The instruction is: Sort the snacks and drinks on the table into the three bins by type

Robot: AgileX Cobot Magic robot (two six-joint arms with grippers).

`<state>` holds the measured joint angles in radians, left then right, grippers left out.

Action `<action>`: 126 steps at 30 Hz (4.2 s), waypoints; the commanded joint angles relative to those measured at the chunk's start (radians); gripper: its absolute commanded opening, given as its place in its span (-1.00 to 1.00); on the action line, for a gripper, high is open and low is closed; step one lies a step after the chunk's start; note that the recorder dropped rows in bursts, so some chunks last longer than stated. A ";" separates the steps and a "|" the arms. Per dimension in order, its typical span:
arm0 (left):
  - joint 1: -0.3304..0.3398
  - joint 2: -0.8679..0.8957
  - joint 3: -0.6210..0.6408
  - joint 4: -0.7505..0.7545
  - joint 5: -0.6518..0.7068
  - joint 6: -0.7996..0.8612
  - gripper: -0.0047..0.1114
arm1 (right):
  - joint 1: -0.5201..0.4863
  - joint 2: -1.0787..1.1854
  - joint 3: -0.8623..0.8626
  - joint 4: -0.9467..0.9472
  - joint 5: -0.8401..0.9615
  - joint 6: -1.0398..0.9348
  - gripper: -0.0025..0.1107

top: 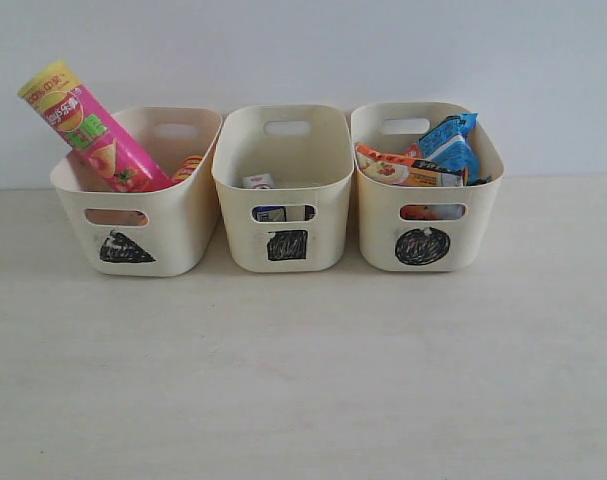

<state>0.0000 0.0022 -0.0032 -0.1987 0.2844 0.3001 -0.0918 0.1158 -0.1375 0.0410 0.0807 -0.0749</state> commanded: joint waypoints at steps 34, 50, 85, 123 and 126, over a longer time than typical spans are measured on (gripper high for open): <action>0.000 -0.002 0.003 0.002 -0.001 0.005 -0.84 | -0.009 -0.116 0.138 0.002 0.279 0.026 -0.93; 0.000 -0.002 0.003 0.002 -0.001 0.005 -0.84 | -0.009 -0.116 0.138 0.002 0.279 0.026 -0.93; 0.000 -0.002 0.003 0.165 0.004 -0.254 -0.84 | -0.009 -0.116 0.138 0.002 0.279 0.026 -0.93; 0.000 -0.002 0.003 0.165 0.004 -0.254 -0.84 | -0.009 -0.116 0.138 0.002 0.279 0.028 -0.93; 0.000 -0.002 0.003 0.165 0.004 -0.254 -0.84 | -0.009 -0.116 0.138 0.002 0.279 0.028 -0.93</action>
<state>0.0000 0.0022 -0.0032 -0.0245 0.2921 0.0412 -0.0971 0.0065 0.0005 0.0446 0.3600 -0.0444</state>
